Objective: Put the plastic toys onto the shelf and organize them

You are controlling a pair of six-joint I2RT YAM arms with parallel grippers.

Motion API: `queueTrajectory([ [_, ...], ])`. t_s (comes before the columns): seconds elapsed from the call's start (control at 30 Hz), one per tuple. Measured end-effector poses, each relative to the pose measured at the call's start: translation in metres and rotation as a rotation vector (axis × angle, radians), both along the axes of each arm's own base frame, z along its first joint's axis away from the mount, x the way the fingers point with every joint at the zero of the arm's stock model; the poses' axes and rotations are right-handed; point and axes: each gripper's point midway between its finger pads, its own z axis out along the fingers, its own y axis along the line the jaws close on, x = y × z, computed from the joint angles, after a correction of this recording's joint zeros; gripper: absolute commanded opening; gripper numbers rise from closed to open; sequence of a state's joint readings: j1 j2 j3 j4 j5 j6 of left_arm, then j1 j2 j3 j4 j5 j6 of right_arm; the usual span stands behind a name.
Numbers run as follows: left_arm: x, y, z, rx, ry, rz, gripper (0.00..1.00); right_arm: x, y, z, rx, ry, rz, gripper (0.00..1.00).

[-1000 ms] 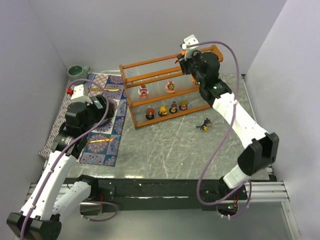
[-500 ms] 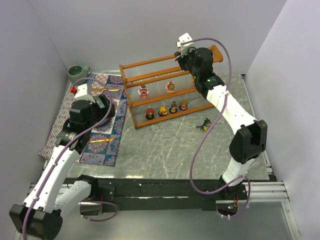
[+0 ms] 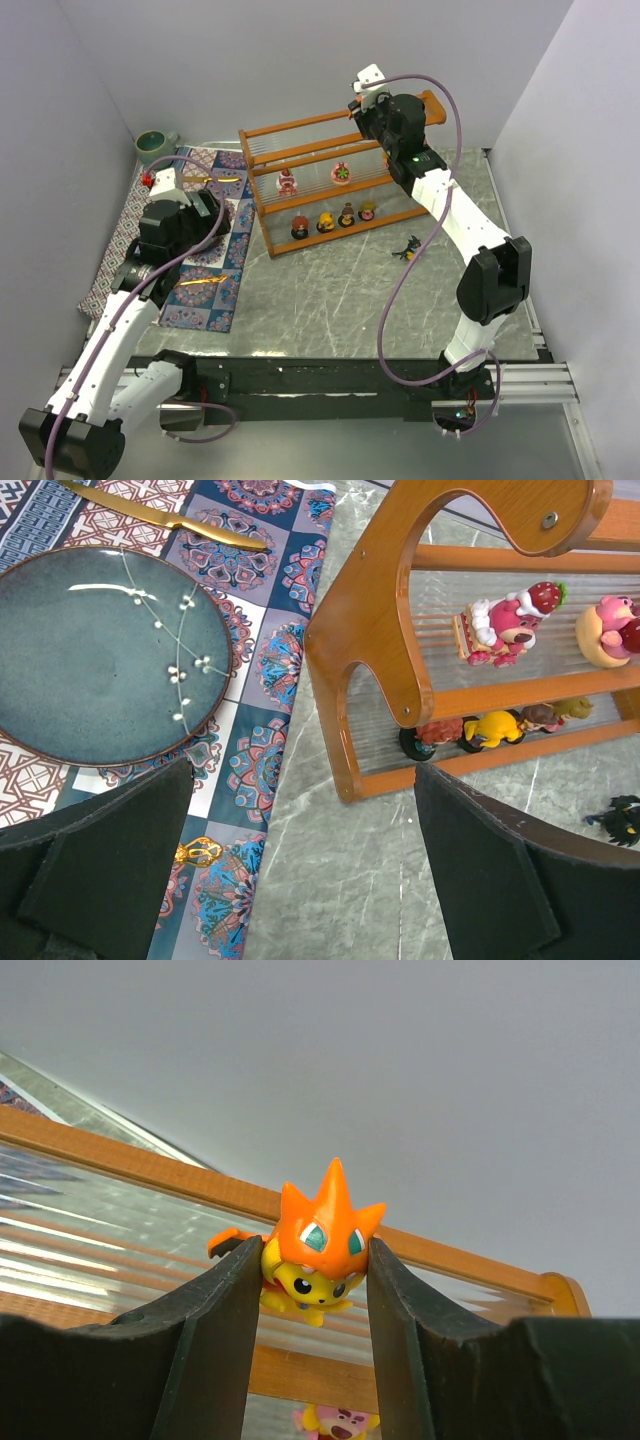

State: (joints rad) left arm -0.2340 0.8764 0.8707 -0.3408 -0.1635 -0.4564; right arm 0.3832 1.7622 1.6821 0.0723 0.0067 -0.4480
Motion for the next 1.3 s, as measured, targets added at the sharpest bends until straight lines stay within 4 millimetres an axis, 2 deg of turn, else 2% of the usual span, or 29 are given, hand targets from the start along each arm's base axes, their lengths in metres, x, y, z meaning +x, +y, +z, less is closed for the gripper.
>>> queueTrajectory([
  [0.4, 0.0, -0.001, 0.0, 0.0, 0.001, -0.009, 0.97, 0.002, 0.0, -0.003, 0.008, -0.017, -0.002, 0.22],
  [0.9, 0.001, -0.002, 0.0, -0.001, -0.001, -0.014, 0.97, 0.005, -0.003, -0.013, 0.011, -0.024, -0.008, 0.24],
  [1.3, 0.001, -0.003, 0.0, 0.001, -0.002, -0.021, 0.97, -0.002, -0.008, -0.021, 0.009, -0.01, -0.013, 0.24],
])
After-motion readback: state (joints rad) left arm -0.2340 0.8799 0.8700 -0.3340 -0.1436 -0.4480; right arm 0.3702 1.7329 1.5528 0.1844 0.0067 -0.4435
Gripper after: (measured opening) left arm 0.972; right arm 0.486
